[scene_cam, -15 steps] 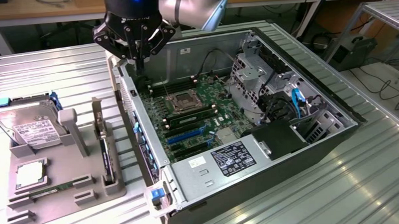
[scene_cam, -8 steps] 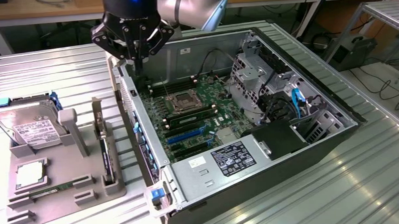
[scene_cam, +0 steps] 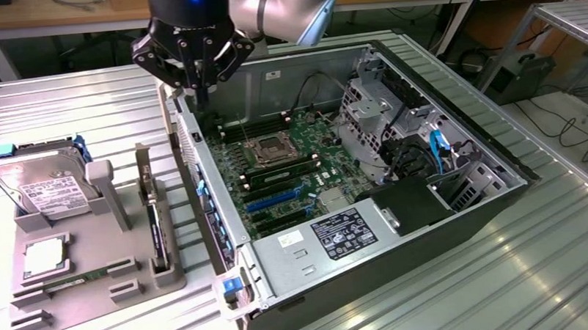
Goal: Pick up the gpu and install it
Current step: 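Reach for the gpu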
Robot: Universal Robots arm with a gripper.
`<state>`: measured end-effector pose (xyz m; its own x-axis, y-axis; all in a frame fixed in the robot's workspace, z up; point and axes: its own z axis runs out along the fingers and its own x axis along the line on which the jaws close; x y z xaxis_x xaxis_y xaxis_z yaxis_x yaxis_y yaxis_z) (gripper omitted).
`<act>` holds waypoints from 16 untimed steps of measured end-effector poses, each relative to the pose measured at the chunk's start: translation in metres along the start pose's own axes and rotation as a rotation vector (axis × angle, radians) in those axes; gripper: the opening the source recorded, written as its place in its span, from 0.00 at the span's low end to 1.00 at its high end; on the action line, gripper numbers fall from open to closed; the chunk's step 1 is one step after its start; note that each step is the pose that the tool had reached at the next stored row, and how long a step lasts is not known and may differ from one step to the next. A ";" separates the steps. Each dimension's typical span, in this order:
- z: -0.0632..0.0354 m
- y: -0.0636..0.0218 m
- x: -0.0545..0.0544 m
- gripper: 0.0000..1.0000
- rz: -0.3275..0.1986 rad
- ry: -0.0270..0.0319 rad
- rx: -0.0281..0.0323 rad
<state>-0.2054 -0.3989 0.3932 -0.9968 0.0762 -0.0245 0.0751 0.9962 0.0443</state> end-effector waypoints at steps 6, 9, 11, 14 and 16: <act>0.0000 -0.0002 0.002 0.11 0.000 0.0000 -0.0001; -0.0001 -0.0003 0.003 0.11 0.000 0.0000 0.0000; -0.0001 -0.0005 0.007 0.11 0.000 0.0000 -0.0001; -0.0002 -0.0007 0.009 0.11 0.000 0.0000 0.0000; -0.0002 -0.0008 0.010 0.11 0.000 -0.0001 0.0000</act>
<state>-0.2156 -0.3990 0.3932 -0.9968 0.0762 -0.0245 0.0750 0.9962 0.0444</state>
